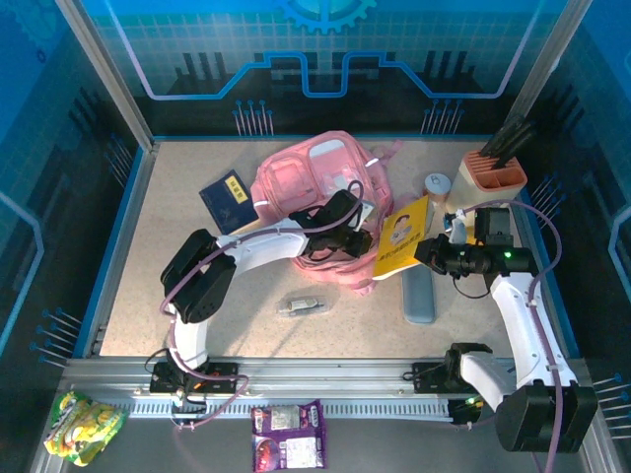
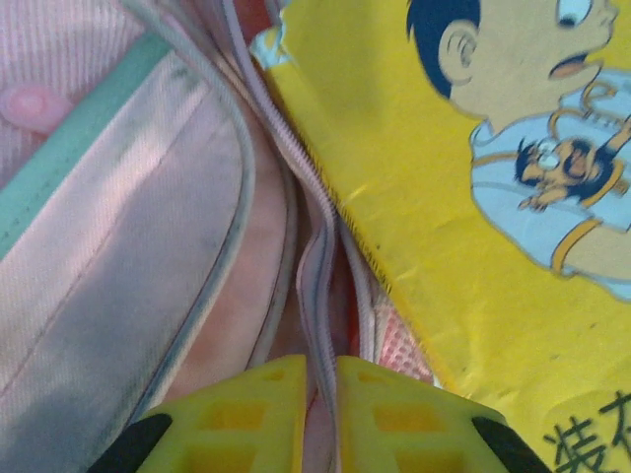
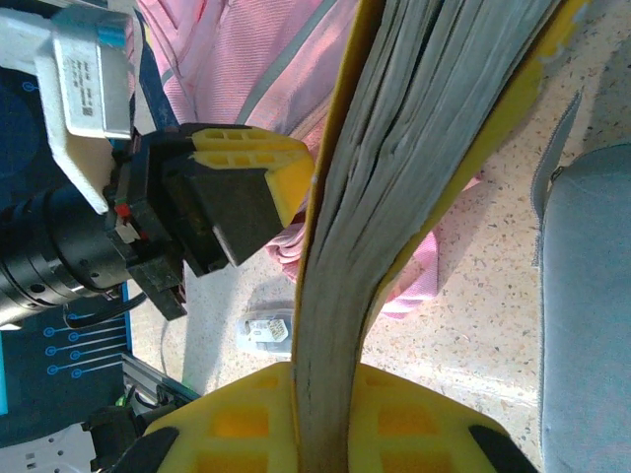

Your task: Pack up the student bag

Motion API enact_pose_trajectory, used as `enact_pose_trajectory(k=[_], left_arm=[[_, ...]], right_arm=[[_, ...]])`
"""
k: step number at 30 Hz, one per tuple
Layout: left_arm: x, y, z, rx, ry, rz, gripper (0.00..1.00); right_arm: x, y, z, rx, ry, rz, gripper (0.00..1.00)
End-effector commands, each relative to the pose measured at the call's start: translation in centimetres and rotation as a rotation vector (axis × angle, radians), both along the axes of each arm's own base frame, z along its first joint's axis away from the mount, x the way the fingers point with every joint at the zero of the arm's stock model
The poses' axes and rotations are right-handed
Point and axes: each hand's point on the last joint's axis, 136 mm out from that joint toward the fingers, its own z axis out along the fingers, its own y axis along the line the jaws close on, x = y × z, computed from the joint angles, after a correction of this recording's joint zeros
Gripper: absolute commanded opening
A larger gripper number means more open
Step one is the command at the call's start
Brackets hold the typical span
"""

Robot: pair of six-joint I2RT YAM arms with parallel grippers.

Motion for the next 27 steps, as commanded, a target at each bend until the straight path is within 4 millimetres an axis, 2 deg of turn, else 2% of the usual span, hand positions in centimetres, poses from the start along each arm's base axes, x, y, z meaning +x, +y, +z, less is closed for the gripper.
enact_pose_trajectory(k=[1,3,6,8,11,15,21,24,27], left_arm=[[1.1,-0.1,0.5,0.008,-0.029,0.011,0.16],[1.3,0.4,0.8,0.030,-0.070,0.007,0.22],[1.9,1.8,0.5,0.122,-0.149,-0.004,0.38],[2.0,2.2,-0.1,0.183,-0.191,-0.055,0.49],[3.0,3.4,-1.4,0.293,-0.252,-0.065,0.58],[3.0,3.4,-3.0,0.351,-0.260,-0.124,0.71],[3.6,3.8,-4.4,0.418,-0.295,-0.150,0.72],[5.1,4.9,-4.3,0.485,-0.336,-0.096,0.61],[5.5,4.7,-3.5,0.470,-0.364,-0.099,0.46]], right_arm=[[0.6,0.0,1.5,0.011,-0.071,0.017,0.00],[0.6,-0.1,1.5,0.004,-0.073,0.016,0.00],[0.6,0.0,1.8,0.007,-0.078,0.019,0.00],[0.6,0.0,1.8,0.006,-0.077,0.021,0.00],[0.7,0.0,1.8,0.008,-0.077,0.019,0.00],[0.7,0.0,1.8,0.008,-0.075,0.016,0.00],[0.7,-0.1,1.6,0.003,-0.066,0.014,0.00],[0.6,-0.1,1.6,0.000,-0.065,0.014,0.00],[0.5,-0.2,1.5,-0.005,-0.063,0.015,0.00]])
